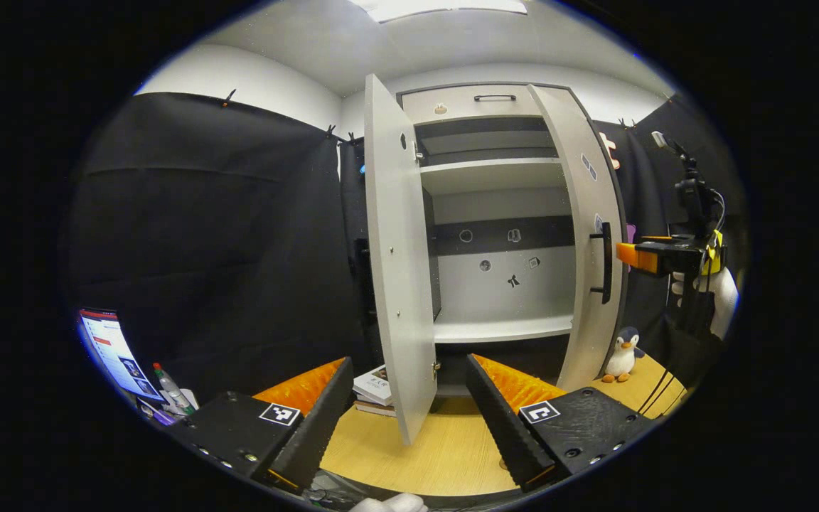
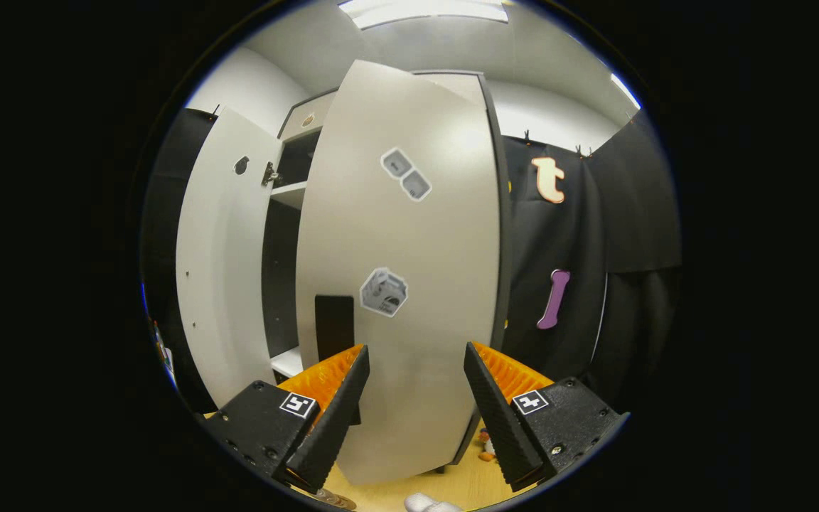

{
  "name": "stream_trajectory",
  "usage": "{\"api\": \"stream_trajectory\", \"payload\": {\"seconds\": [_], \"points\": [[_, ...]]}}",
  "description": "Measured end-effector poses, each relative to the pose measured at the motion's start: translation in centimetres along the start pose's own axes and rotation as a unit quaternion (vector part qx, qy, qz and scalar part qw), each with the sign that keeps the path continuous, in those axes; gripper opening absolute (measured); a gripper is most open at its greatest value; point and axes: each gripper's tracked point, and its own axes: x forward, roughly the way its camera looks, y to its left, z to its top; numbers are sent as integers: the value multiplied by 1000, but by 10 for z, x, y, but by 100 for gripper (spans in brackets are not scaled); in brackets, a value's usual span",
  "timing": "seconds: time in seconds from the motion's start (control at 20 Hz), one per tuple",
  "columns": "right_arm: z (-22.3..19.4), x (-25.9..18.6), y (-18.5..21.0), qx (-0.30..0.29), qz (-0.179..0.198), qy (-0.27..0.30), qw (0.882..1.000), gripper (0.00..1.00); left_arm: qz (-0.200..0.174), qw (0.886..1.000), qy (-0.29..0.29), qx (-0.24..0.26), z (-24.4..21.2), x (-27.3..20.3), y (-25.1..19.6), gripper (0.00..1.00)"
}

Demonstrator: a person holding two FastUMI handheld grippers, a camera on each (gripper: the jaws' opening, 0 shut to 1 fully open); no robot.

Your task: Grasp the bottle in the cabinet with the left hand and place it on the coaster, then close the right door with the right hand and the left door with the left hand.

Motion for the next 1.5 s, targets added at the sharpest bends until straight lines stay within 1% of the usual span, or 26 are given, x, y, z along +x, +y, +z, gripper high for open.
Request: {"api": "stream_trajectory", "payload": {"seconds": [0.3,0.5,0.85,1.05,1.25,1.4,1.5], "points": [[5,-31,-12,-3,-19,0,1000,82,-3,1000,6,-8,-5,14,21,96],[3,-58,-17,-5,-32,8,999,82,6,1000,-3,-3,0,34,49,95],[-23,-112,-21,-10,-64,43,997,83,27,999,-28,9,15,85,109,95],[-30,-139,-17,-3,-88,51,995,83,28,999,-36,14,21,121,132,96],[-32,-160,-11,-5,-107,59,992,83,21,998,-53,22,30,161,139,96],[-32,-171,-10,-13,-121,61,991,83,15,998,-54,18,32,182,138,96],[-33,-175,-9,-9,-125,65,990,83,5,999,-44,10,26,194,133,95]]}}
